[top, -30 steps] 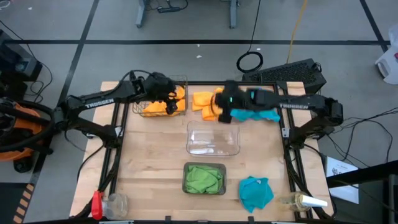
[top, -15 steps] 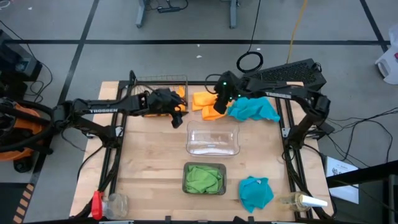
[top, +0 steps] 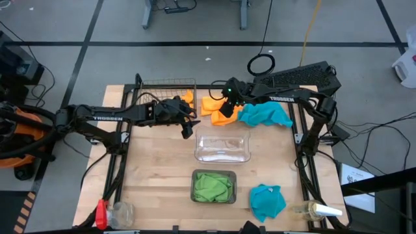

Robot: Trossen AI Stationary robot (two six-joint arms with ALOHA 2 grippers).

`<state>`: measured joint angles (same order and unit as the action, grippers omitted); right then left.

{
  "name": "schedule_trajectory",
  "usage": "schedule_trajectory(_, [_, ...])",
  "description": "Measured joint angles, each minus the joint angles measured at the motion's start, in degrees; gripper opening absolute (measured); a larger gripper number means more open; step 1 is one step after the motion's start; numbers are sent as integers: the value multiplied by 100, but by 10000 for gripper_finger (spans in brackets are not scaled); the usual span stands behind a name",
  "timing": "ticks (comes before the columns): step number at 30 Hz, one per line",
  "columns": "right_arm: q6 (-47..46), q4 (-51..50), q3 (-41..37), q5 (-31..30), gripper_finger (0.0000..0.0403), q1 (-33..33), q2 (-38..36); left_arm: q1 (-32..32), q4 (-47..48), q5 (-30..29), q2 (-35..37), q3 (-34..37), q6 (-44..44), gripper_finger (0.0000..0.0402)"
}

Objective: Sort microfiber towel by color & place in baskets
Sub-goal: Put the yellow towel into the black wire basket

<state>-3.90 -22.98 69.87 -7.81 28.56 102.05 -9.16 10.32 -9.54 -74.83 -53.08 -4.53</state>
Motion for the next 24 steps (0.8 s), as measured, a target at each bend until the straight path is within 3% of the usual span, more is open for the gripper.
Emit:
schedule_trajectory(4, [2, -38, 0, 16, 237, -1, 286, 67, -55, 0, 0, 0, -117, 269])
schedule_trajectory(7, [-110, -31, 0, 15, 193, -13, 402, 106, -48, 0, 0, 0, -118, 269])
schedule_trajectory(14, [-149, -107, 0, 45, 21, -13, 596, 184, -83, 0, 0, 0, -123, 269])
schedule_trajectory(19, [-245, -114, 0, 65, 7, -50, 630, 199, -85, 0, 0, -2, -118, 269])
schedule_trajectory(24, [-195, -120, -2, 64, 3, -197, -43, 207, -58, 0, -2, -2, -112, 269])
